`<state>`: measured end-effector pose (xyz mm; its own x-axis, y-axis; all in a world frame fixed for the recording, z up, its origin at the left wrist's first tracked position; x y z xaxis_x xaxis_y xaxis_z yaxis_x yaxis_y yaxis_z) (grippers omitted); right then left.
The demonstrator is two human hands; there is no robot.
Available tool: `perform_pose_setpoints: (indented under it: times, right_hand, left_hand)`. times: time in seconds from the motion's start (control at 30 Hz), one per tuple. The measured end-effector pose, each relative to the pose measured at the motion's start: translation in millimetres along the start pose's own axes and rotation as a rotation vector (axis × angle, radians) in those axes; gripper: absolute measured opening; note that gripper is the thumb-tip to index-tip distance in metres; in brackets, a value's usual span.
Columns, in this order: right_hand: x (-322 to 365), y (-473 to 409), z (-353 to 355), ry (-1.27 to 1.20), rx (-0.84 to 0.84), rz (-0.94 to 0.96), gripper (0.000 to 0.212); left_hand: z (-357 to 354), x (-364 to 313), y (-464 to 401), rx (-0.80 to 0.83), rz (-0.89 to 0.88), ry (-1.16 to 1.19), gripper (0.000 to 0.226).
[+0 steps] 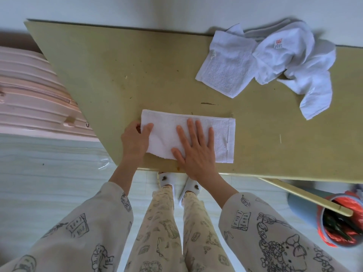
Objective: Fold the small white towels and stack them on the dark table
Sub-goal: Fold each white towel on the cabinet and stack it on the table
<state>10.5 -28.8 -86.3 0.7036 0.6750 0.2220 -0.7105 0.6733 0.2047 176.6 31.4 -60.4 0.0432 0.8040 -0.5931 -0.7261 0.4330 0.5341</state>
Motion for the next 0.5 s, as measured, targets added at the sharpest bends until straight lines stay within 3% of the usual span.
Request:
perform_pose_setpoints:
  times: [0.13, 0.2, 0.27, 0.33, 0.4, 0.5]
  right_hand:
    - [-1, -12, 26, -0.237, -0.026, 0.035, 0.059]
    - [-13, -5, 48, -0.383, -0.148, 0.013, 0.050]
    - [-40, 10, 70, -0.535, -0.324, -0.136, 0.037]
    - [-70, 25, 75, -0.763, -0.387, -0.373, 0.026]
    - [-92, 32, 63, -1.006, -0.296, -0.608, 0.023]
    - [-105, 34, 48, -1.175, -0.163, -0.689, 0.023]
  left_hand:
    - [19, -28, 7, -0.105, -0.187, -0.041, 0.016]
    - [21, -47, 18, -0.130, -0.276, -0.033, 0.015]
    - [14, -66, 30, -0.135, -0.357, -0.027, 0.017]
    - [-1, -82, 42, -0.115, -0.422, -0.033, 0.016]
    - [-22, -92, 52, -0.076, -0.488, -0.041, 0.014]
    - [-60, -98, 62, -0.012, -0.553, -0.103, 0.016]
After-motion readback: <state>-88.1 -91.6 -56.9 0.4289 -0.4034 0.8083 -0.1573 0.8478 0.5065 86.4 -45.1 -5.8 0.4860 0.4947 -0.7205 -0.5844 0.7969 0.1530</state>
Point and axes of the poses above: each hand's wrist, its own y-axis away from the middle knuckle, its own z-axis out of the back of the hand, x = y × z, the point moved 7 cm from there along -y, towards the middle knuckle, and after that the axes turned 1 degree about x, right-handed, at the moved point
